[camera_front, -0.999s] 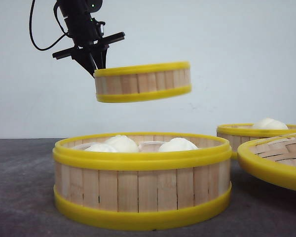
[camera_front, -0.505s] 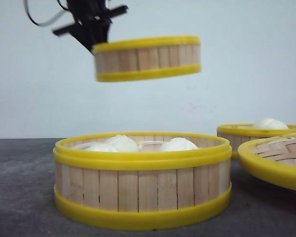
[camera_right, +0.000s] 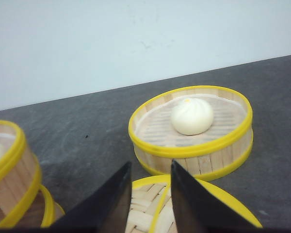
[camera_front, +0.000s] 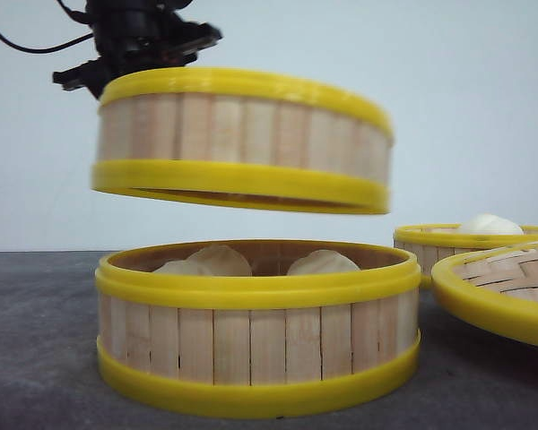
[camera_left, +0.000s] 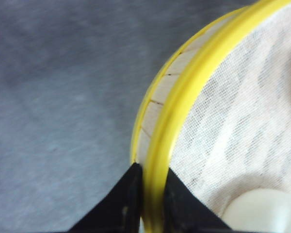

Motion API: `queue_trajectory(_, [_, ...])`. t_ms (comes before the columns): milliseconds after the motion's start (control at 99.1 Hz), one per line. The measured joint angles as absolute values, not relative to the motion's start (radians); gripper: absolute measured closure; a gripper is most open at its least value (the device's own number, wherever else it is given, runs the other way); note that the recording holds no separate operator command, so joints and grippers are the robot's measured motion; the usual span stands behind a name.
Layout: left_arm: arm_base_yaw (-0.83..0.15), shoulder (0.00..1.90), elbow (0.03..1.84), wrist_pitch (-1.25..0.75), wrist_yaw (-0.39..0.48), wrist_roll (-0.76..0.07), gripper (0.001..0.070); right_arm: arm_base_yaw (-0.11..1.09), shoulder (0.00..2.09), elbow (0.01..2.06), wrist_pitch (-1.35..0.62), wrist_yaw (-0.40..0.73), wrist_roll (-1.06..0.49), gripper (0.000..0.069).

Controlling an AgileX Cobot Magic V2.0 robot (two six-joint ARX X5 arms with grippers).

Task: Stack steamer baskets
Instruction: 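Lower the held basket onto the nearer steamer basket with the left gripper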

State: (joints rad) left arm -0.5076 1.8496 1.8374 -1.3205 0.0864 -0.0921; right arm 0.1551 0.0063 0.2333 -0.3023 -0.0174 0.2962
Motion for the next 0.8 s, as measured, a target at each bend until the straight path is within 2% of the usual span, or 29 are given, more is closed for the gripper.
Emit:
queue_trajectory(222, [-0.554, 1.848, 1.69, -1.224, 0.089, -0.105, 0.0687, 0.155, 0.006, 0.233, -0.31, -0.039, 0.296, 0.0544])
queue_trajectory(797, [-0.559, 1.848, 1.687, -1.247, 0.051, -0.131, 0.0688, 0.155, 0.006, 0.233, -0.314, -0.052, 0.296, 0.0544])
